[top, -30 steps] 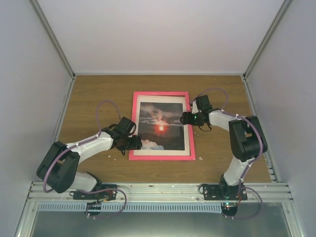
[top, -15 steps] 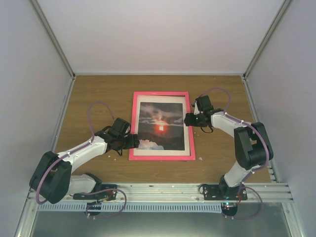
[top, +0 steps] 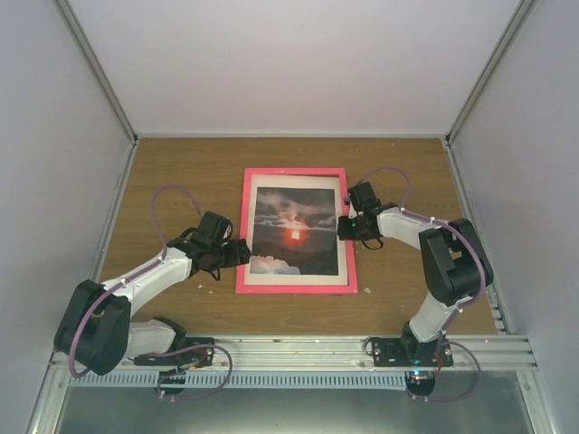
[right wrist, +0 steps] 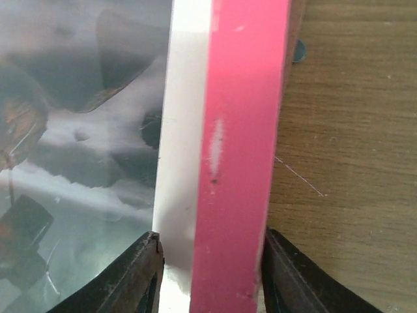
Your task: Take the photo out of the frame
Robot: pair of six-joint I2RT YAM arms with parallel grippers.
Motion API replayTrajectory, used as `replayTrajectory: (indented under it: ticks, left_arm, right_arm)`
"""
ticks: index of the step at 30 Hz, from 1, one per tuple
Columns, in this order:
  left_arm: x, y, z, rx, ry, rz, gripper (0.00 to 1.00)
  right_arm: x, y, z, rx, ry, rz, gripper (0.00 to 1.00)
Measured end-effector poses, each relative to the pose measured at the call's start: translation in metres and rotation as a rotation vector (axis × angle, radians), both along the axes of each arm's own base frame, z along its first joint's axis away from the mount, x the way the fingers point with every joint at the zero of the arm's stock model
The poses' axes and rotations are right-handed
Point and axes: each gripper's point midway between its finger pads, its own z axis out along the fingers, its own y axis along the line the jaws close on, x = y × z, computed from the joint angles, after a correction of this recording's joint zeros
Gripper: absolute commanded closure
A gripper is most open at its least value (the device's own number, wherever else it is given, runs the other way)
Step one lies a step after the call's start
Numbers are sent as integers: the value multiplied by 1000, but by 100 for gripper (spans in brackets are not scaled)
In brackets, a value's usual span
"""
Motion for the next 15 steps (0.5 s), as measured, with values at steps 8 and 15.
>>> replayTrajectory:
  ticks: [8, 15]
  left_arm:
    - [2, 1, 1, -3, -5, -1, 17]
    - [8, 6, 12, -13, -44, 8, 16]
  right_arm:
    - [4, -4, 1, -37, -3, -22, 83]
    - [6, -8, 8, -93, 0, 16, 95]
